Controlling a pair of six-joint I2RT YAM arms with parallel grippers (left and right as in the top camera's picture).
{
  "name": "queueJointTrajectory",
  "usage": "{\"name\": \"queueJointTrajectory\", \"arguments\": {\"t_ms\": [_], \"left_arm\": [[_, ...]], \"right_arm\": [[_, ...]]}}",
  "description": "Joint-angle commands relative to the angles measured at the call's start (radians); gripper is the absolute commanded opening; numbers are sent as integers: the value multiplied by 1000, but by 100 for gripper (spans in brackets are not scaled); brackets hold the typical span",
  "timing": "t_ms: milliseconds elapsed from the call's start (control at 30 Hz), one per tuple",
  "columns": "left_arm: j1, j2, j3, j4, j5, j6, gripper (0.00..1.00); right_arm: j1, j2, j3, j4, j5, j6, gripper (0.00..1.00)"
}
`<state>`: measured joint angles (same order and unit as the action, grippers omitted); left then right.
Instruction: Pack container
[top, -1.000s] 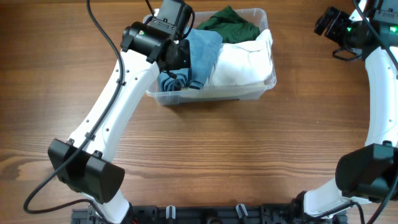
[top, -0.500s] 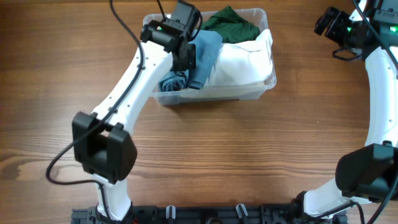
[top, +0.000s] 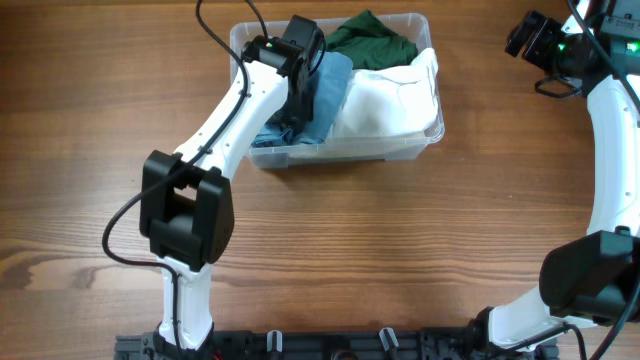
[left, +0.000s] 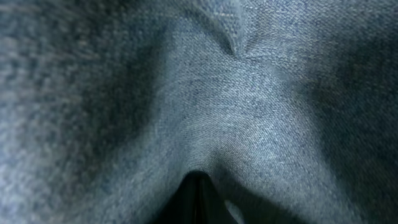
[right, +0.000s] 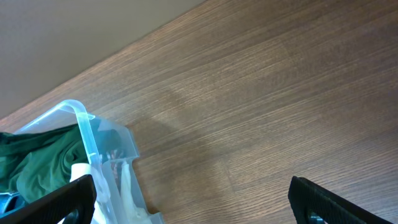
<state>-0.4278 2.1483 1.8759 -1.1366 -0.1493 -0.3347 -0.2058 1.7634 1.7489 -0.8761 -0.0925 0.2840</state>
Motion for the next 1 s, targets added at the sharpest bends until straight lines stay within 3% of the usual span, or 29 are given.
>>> {"name": "queueJointTrajectory", "arguments": {"t_ms": [0, 633, 967], "left_arm": [[14, 85, -11, 5, -8, 13, 4], [13, 167, -11, 47, 7, 13, 4], [13, -4, -11, 48, 51, 13, 4]], "right_arm": [[3, 13, -5, 0, 7, 7, 100], [3, 13, -5, 1, 7, 8, 100], [3, 13, -5, 0, 7, 7, 100]]}}
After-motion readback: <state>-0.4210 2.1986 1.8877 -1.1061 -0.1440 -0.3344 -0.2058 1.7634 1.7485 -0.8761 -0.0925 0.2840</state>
